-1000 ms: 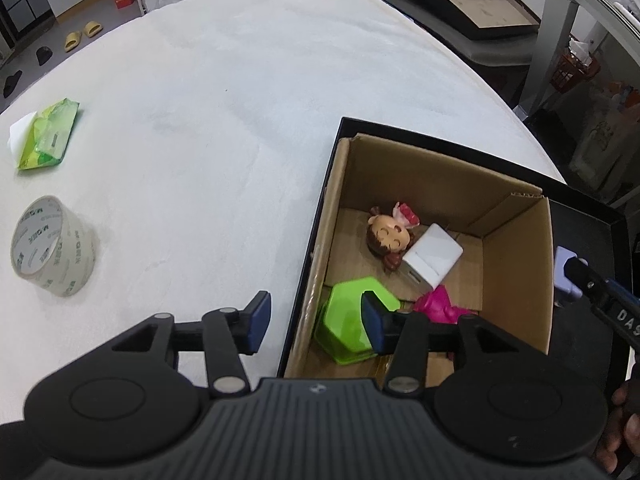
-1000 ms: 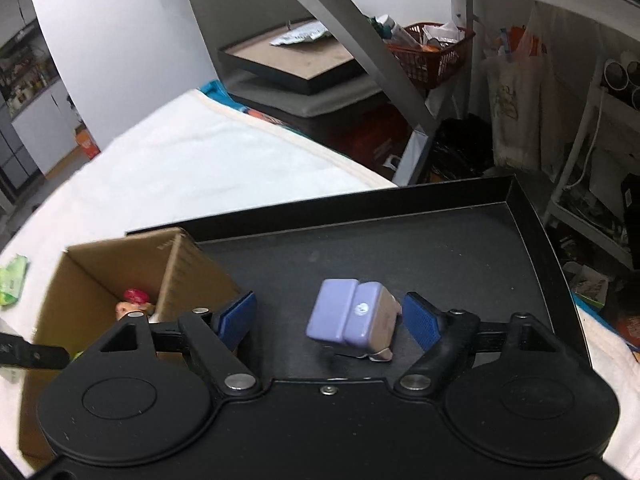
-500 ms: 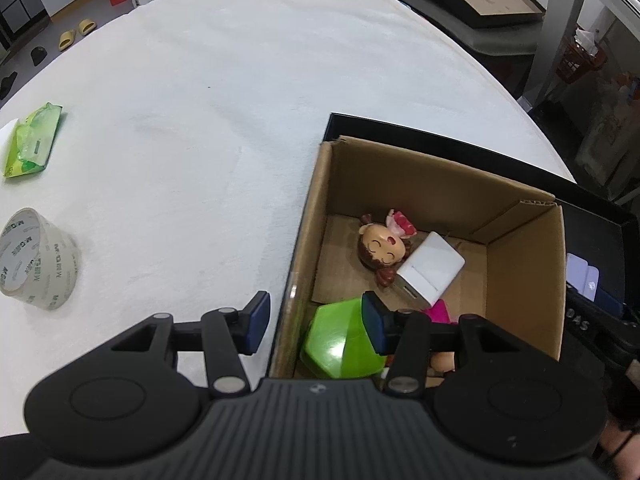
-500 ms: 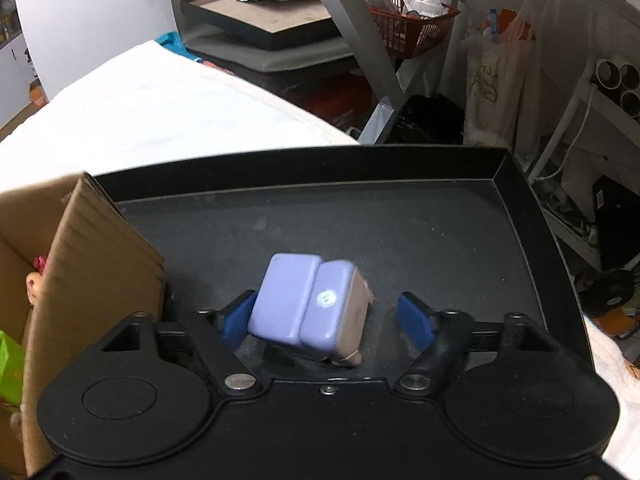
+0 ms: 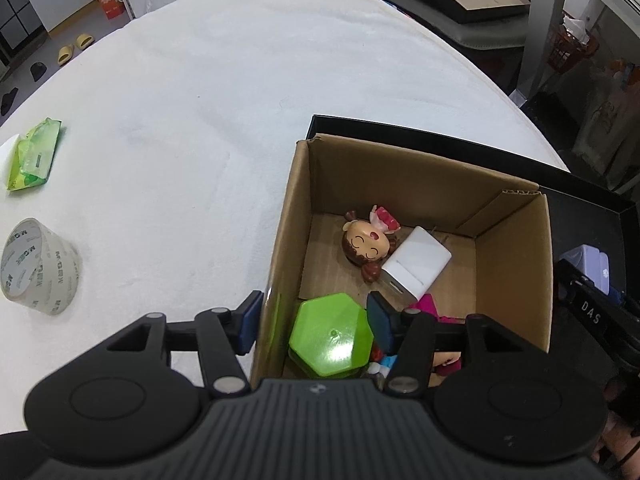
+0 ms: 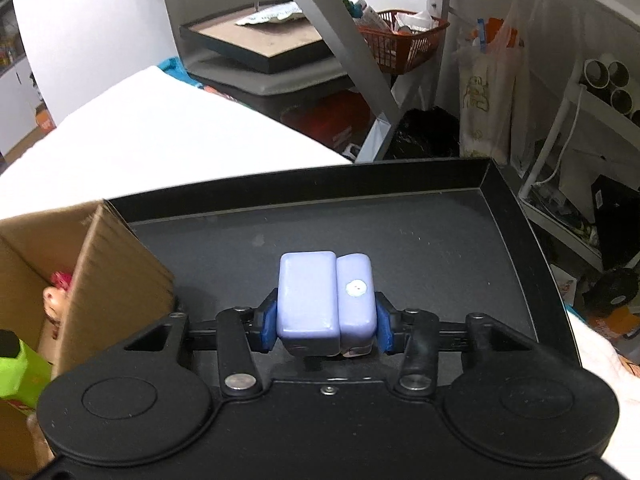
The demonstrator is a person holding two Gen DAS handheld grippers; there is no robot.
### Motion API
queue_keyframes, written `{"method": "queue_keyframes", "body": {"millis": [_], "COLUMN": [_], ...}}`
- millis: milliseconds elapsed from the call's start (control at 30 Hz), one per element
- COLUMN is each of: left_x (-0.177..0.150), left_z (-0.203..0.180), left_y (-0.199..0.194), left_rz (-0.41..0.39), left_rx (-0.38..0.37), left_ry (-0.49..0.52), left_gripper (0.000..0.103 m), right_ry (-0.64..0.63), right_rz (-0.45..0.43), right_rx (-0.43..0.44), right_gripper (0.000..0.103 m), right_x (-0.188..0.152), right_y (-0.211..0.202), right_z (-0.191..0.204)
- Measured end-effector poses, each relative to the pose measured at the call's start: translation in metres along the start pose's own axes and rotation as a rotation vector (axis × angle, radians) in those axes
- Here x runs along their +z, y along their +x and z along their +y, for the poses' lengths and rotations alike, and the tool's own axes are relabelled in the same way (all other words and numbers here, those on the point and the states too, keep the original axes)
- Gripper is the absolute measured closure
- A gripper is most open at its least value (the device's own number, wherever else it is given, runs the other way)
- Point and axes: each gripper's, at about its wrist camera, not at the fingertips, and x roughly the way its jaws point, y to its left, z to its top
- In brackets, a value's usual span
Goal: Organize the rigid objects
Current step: 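Carry the lavender plug into the box and open the right gripper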
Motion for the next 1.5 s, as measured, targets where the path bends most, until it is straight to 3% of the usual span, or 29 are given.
{"method": "queue_keyframes", "body": {"millis": [300,600,1067,1500], "left_x": [-0.005,-0.017,-0.028,-0.039], "left_z": [0.006,0.019,0.048,0.06], "left_y": [-0.008,-0.019,-0.034,-0.033], "left_rz": [-0.013,-0.017,-0.038,-0.047], "left_rx": [-0.013,-0.044,-0.092,-0.155], "left_ry": [-0.006,-0.007,-0.036,-0.047], "left_gripper": [0.048,0.048,0.048,0.049], "right_ry": [-0.004,-0.038,-0.128,-0.222], "right_rz": [-0.056,-0.156,-0.181,-0.155], "right_rx": [0.039,0.126,0.213,0.245], "right_gripper": [0.059,0.059,0.059,0.058], "right_x": [0.008,0.022,0.022,0.01], "right_y": [-0.023,-0.074,-0.109,-0.107], "right_z": [0.002,0.02,0.069,0.11]}}
